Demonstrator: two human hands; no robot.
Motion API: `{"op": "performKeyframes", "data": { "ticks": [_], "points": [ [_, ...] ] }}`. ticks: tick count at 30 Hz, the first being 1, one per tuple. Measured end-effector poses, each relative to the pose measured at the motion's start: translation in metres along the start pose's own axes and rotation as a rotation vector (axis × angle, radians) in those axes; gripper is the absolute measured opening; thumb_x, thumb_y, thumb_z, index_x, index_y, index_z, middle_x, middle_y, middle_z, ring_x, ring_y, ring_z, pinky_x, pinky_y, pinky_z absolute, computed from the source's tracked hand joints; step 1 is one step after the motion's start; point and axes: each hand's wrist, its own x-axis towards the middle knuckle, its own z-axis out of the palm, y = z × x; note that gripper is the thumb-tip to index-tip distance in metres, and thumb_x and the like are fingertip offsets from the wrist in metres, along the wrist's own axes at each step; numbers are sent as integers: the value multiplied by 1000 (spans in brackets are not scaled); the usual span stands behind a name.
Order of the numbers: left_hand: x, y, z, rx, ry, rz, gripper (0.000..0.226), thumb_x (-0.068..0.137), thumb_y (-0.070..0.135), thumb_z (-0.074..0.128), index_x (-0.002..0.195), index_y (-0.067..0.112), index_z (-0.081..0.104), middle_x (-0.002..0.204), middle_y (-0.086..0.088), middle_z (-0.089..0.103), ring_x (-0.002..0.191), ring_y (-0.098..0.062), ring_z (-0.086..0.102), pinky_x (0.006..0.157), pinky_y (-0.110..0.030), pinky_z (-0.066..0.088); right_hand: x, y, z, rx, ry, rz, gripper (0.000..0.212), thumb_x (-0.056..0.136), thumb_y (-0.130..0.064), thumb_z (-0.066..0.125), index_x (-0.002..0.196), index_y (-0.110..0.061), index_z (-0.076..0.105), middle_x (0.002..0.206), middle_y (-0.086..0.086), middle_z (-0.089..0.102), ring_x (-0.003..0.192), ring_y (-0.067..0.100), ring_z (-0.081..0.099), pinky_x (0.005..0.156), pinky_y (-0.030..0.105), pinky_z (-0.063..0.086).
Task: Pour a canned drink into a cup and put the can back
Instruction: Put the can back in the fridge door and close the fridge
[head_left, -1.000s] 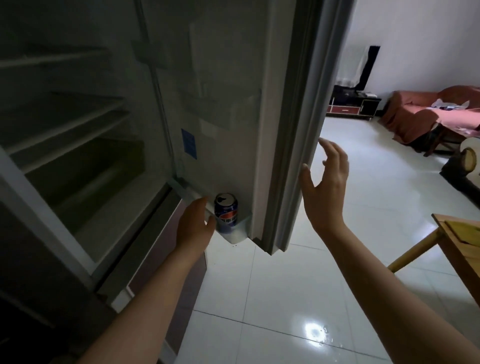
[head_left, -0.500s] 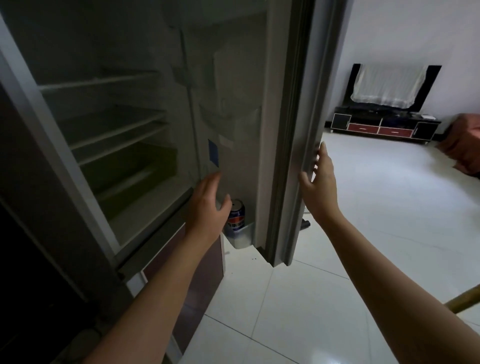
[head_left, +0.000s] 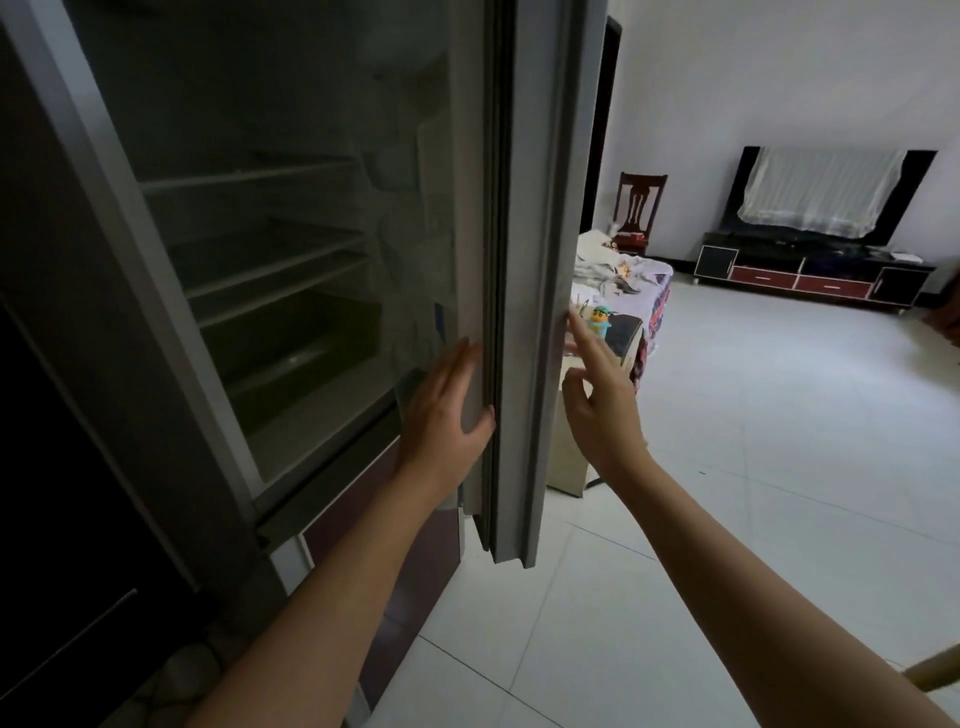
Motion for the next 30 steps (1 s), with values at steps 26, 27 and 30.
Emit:
{"op": "performKeyframes", "data": {
  "ticks": [26,27,30],
  "points": [
    [-37,-125,-116,75,174,-247,72,88,23,58,144,36,16,154,4,18,142,-15,18,113,-35,25,28,-77,154,84,-270,-155,69,89,2,42,142,-33,17,153,-9,19,131,-6,17,107,18,21],
    [-36,-133,-123,68,182,-262,72,87,22,58,145,34,17,154,4,18,142,-15,17,113,-36,25,31,-81,162,73,-267,-159,68,89,1,43,142,-33,15,153,-8,19,131,-7,15,107,17,19],
    [-30,-159,-146,62,216,-289,73,87,18,57,146,33,16,155,3,16,143,-16,16,115,-42,27,37,-90,187,32,-246,-183,67,91,-3,43,142,-31,10,153,-7,18,134,-4,13,107,17,16]
  ]
}}
